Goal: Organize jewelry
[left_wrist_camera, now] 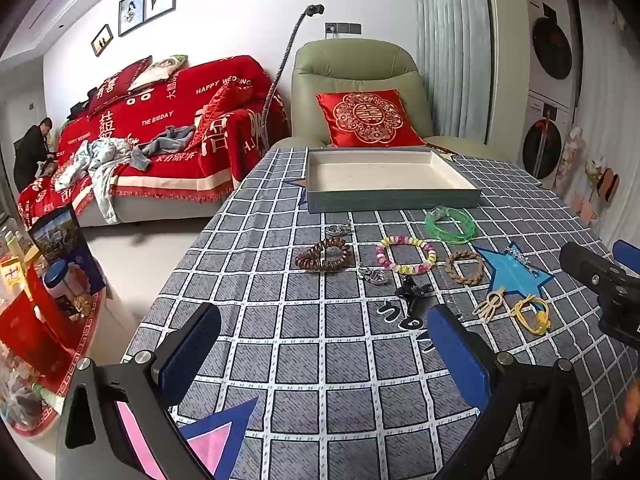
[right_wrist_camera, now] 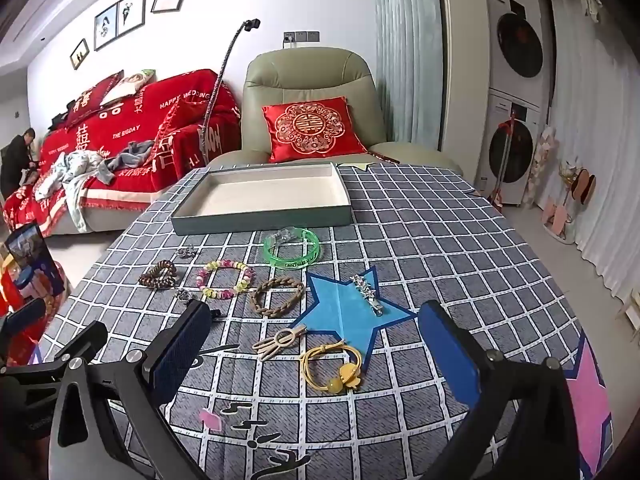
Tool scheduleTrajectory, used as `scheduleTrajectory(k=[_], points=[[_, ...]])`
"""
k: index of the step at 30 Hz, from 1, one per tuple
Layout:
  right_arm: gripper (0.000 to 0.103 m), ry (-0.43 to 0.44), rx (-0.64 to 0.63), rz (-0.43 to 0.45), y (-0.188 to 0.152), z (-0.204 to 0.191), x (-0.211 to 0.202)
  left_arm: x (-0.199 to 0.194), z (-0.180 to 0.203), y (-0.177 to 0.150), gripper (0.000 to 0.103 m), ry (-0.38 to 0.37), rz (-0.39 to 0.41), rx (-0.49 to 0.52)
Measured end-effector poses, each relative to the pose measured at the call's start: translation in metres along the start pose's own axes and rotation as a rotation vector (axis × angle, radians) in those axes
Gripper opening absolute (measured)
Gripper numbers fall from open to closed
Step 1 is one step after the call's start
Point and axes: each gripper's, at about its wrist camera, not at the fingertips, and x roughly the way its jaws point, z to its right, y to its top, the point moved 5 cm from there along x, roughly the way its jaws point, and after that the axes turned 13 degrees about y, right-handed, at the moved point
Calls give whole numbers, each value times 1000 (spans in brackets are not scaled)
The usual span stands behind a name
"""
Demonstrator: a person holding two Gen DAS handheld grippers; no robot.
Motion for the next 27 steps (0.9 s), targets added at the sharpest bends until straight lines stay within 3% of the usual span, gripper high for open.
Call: scheduleTrajectory(k=[27], points=[[103, 5, 1, 3, 0, -2, 0, 0, 1, -1, 103, 0, -1, -1]])
